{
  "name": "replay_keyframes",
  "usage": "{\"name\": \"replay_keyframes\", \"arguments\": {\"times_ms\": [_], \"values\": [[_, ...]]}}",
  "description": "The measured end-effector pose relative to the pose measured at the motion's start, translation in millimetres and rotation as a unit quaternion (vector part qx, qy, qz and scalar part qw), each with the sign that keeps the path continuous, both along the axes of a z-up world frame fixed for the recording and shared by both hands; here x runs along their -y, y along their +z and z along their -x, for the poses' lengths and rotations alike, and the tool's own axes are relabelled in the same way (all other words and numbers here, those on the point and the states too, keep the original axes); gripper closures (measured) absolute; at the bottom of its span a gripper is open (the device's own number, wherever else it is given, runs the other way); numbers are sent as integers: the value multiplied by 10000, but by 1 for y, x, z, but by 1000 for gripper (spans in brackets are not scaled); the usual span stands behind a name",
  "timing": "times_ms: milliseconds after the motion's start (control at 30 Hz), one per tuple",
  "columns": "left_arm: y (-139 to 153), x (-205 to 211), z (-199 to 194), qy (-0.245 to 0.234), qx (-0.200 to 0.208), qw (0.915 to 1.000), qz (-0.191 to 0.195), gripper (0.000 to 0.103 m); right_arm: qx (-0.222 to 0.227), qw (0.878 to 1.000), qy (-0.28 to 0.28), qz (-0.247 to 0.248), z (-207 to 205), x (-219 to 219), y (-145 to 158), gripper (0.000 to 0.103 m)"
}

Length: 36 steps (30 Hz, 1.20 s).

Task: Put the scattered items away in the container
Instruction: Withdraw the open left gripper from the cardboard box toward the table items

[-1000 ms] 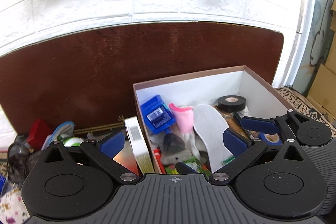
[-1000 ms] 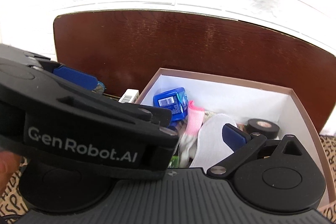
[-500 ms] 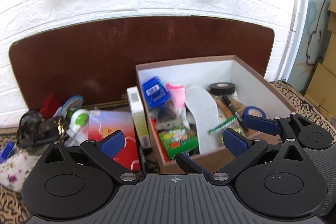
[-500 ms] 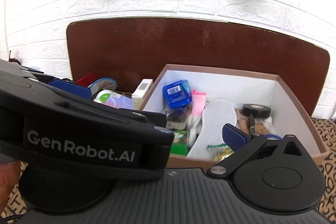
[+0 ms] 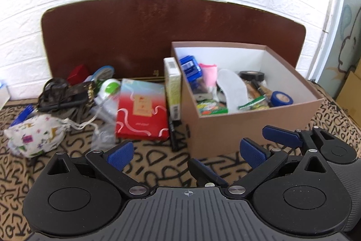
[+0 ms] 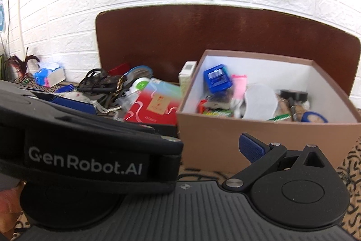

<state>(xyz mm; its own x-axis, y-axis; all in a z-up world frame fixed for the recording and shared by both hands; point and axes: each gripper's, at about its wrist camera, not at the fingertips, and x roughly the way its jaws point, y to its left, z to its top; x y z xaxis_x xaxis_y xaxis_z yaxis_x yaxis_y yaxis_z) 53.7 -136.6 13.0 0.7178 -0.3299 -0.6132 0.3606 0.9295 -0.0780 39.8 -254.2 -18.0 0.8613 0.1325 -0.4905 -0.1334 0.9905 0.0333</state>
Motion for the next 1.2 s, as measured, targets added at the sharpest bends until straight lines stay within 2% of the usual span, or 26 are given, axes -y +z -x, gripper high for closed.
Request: {"name": "replay_keyframes", "arguments": {"times_ms": [267, 600, 800, 1000, 1200], "values": [[-11, -26, 7, 247, -147, 9996, 35, 0, -161, 9995, 267, 31, 5, -29, -8, 0], [-26, -68, 10, 477, -319, 9977, 356, 0, -198, 9973, 702, 102, 6, -60, -17, 0], [-38, -103, 1, 677, -444, 9953, 530, 0, -254, 9962, 784, 297, -4, -79, -27, 0], [-49, -135, -11, 963, -491, 9924, 587, 0, -382, 9949, 896, 260, -17, -90, -40, 0], [-54, -158, -25, 1106, -493, 9909, 595, 0, -438, 9908, 1279, 48, -30, -102, -46, 0]]}}
